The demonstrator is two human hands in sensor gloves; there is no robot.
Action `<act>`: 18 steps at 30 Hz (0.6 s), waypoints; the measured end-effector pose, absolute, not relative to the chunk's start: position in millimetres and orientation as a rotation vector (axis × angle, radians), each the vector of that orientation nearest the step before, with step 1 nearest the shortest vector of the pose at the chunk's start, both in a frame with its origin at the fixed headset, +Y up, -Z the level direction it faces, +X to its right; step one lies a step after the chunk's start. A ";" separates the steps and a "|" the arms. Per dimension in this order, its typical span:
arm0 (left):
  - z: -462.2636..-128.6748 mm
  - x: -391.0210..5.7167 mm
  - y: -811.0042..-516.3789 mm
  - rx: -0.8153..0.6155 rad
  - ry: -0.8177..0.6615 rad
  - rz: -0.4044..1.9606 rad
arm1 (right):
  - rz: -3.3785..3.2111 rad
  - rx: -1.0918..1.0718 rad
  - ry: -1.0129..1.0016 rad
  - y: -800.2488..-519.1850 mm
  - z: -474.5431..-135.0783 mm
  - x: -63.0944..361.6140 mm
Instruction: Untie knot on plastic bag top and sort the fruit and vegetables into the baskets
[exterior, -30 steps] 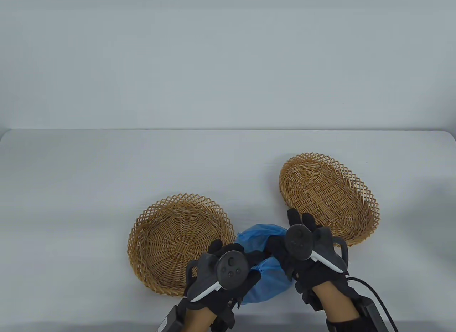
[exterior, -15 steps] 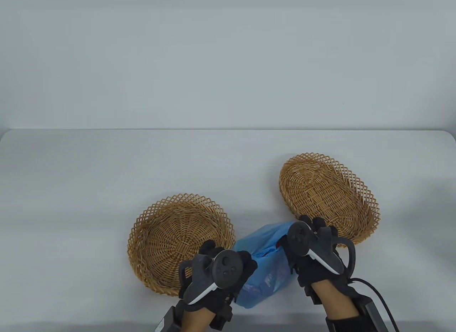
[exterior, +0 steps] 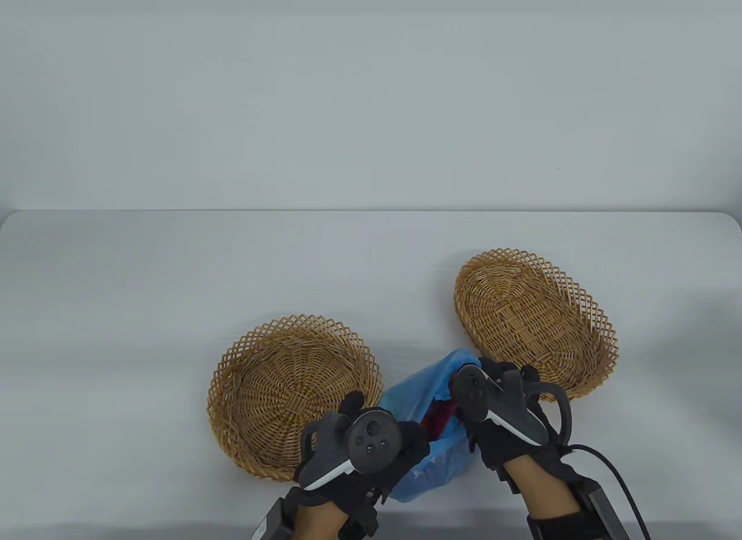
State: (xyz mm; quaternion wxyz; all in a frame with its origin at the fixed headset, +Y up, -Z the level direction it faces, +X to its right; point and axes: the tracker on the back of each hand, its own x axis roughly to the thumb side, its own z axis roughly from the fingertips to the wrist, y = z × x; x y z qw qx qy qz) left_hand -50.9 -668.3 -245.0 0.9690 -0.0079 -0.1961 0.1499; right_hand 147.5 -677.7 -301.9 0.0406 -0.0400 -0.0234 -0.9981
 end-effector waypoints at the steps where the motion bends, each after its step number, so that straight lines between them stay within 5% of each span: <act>1: -243.9 -49.5 -667.6 0.014 -0.374 0.256 | -3.048 -0.127 -0.093 -677.9 -301.2 146.6; 6: -238.1 -33.4 -665.8 0.181 -0.238 -0.134 | -2.996 -0.135 -0.079 -675.8 -298.3 142.7; 18: -240.4 -33.1 -668.3 0.165 -0.209 -0.113 | -3.015 -0.112 -0.043 -678.7 -297.9 141.1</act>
